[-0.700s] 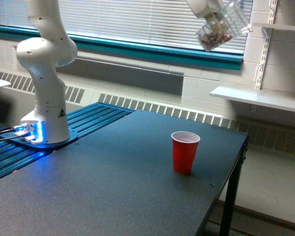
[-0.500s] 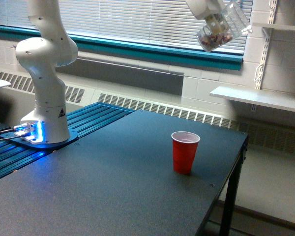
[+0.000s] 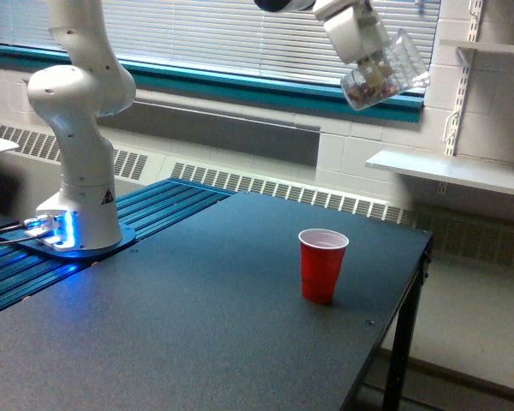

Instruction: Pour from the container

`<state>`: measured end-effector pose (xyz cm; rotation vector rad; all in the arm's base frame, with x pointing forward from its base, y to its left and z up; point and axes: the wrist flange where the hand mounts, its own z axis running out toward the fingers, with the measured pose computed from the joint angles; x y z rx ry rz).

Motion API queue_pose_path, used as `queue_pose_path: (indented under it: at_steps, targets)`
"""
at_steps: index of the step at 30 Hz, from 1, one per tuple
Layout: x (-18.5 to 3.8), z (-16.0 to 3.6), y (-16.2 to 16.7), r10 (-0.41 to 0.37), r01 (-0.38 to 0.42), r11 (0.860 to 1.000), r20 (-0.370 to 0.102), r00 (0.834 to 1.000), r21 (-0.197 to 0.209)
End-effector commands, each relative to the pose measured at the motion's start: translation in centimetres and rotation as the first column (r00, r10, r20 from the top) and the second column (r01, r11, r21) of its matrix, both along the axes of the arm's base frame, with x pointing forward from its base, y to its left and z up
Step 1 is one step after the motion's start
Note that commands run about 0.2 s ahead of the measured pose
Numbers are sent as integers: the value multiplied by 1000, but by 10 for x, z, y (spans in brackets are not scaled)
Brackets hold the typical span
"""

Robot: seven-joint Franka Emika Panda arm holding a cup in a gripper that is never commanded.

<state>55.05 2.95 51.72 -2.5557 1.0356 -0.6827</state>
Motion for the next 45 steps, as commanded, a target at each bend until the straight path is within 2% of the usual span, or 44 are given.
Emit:
queue_pose_path:
  at_steps: [1,10,16,23,26,32,45]
  targets:
    - [-18,-16,26,5,-4,999,-25,1000,40]
    - [-53,-56,38,20,-9,994,-97,995,105]
    - [-68,-70,37,-3,22,987,-121,993,158]
    - [-82,-85,27,-44,72,977,-144,989,199]
    - [-89,-96,21,-58,91,975,-165,985,204]
    - [-101,-115,15,-73,119,964,-195,978,236]
    - [-126,-156,23,-52,138,939,-267,962,314]
